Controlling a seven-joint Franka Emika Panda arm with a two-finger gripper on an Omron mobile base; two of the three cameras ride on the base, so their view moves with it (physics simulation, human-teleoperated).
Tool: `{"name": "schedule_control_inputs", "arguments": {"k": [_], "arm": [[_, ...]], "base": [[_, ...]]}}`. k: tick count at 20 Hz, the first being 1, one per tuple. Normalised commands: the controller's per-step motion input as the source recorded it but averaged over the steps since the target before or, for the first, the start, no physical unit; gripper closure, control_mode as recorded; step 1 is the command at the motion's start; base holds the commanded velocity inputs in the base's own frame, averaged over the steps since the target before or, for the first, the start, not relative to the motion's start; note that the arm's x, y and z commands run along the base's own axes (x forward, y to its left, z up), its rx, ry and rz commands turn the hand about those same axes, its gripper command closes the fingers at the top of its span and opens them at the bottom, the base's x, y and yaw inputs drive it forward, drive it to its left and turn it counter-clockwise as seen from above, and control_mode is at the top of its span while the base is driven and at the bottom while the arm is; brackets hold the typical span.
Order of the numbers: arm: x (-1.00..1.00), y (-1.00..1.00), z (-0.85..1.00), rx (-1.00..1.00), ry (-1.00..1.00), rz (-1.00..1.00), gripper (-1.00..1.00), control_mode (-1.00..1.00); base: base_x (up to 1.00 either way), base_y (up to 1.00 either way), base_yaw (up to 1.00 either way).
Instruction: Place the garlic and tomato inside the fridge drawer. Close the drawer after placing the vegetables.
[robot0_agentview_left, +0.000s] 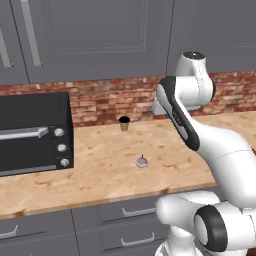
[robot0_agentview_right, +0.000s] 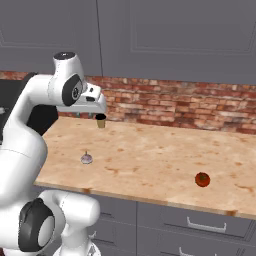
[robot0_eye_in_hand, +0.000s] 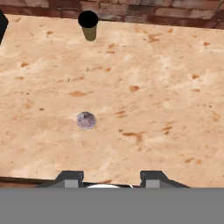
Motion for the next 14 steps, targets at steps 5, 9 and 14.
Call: {"name": "schedule_control_inputs", "arguments": {"k": [5, 9, 14], "arm": [[-0.42, 0.09, -0.47, 0.0, -0.05, 0.0, -1.0, -1.0], [-0.4, 0.39, -1.0, 0.08, 0.03, 0.0, -1.0, -1.0], [0.07, 0.47, -1.0, 0.12, 0.03, 0.0, -1.0, -1.0]], "base": [[0.0, 0.0, 0.0], [0.0, 0.0, 0.0], [0.0, 0.0, 0.0]]}}
